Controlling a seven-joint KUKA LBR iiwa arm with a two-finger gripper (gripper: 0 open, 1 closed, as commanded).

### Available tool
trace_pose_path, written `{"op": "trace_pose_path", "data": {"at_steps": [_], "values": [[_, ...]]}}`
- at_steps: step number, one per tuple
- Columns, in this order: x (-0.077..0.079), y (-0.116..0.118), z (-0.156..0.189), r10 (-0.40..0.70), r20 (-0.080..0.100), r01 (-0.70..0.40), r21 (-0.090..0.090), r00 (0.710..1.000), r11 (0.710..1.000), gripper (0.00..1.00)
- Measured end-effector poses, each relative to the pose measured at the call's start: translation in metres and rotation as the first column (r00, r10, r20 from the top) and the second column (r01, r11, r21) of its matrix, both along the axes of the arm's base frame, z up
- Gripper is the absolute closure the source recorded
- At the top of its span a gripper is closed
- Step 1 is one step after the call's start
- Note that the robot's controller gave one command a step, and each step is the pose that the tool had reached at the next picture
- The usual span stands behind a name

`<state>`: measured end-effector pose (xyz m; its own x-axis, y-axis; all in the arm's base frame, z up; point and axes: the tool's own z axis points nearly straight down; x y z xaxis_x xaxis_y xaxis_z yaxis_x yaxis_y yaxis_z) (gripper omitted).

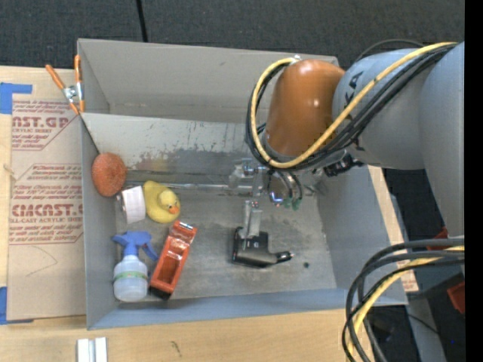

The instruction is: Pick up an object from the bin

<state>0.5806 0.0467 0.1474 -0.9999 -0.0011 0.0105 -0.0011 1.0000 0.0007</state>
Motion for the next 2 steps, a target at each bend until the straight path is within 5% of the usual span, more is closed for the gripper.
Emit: {"op": "trace_pose_path", "data": {"at_steps": [1,2], "values": [[0.002,0.000,0.004,0.000,0.007,0.000,0.000,1.000,1.000,0.00],[-0.012,-0.023,-0.036,0.091,0.010,-0.091,0.000,0.996,0.996,0.00]]}}
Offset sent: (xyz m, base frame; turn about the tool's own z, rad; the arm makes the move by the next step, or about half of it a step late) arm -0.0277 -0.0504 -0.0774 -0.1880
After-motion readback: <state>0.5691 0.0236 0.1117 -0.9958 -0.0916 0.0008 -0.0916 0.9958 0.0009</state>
